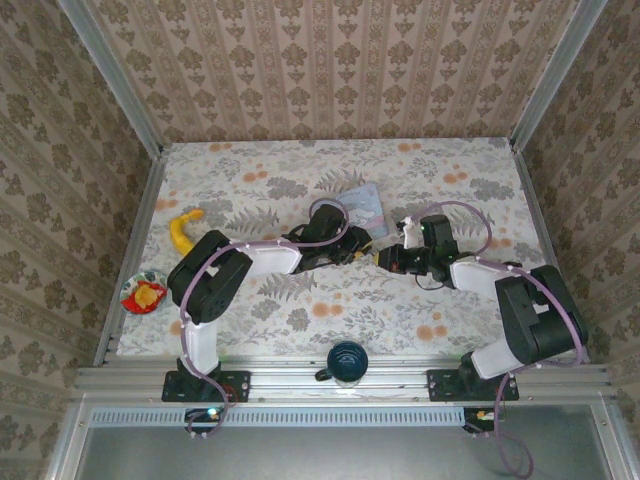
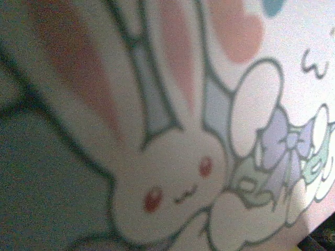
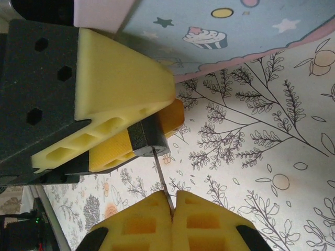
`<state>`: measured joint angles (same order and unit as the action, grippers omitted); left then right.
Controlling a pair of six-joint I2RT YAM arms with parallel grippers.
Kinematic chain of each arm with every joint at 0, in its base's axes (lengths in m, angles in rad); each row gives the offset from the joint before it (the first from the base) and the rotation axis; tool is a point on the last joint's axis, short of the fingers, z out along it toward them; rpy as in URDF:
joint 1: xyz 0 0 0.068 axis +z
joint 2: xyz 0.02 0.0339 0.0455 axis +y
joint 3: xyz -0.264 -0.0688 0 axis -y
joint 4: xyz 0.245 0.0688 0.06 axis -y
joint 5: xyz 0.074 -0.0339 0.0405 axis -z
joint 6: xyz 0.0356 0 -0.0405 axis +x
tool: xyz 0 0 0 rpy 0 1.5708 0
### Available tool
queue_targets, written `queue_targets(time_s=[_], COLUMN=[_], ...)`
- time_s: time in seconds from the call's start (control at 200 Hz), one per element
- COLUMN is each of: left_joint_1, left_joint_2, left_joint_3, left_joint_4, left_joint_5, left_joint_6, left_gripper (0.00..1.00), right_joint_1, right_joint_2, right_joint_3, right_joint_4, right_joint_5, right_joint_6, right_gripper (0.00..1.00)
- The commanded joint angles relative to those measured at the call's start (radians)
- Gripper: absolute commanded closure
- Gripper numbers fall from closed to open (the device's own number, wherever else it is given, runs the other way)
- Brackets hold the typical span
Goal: Unlock the padlock with the key
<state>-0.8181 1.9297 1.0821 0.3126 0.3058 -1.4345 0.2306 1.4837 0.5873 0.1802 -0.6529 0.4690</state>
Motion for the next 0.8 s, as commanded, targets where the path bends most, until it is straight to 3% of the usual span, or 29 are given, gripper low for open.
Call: queue_targets(time_s=[0.0,0.795], left_joint_1=[0.013,0.002], left_joint_2=[0.061,0.056], left_joint_3=[-0.008,-0.011], left_joint_4=[-0.141,-0.136], left_joint_5=[0.058,0.081], left_joint_6=[-0.092,-0.097], left_gripper=[1.00,1.00], right_joint_1=[-0.007,-0.006], right_joint_2=[-0.033,-0.133], right_joint_3=[-0.046,-0.051], right_joint_4=[-0.134,0.019], right_joint_5=[0.006,0.084], right_joint_6=[-0.024,0.063], right_gripper=[1.00,1.00])
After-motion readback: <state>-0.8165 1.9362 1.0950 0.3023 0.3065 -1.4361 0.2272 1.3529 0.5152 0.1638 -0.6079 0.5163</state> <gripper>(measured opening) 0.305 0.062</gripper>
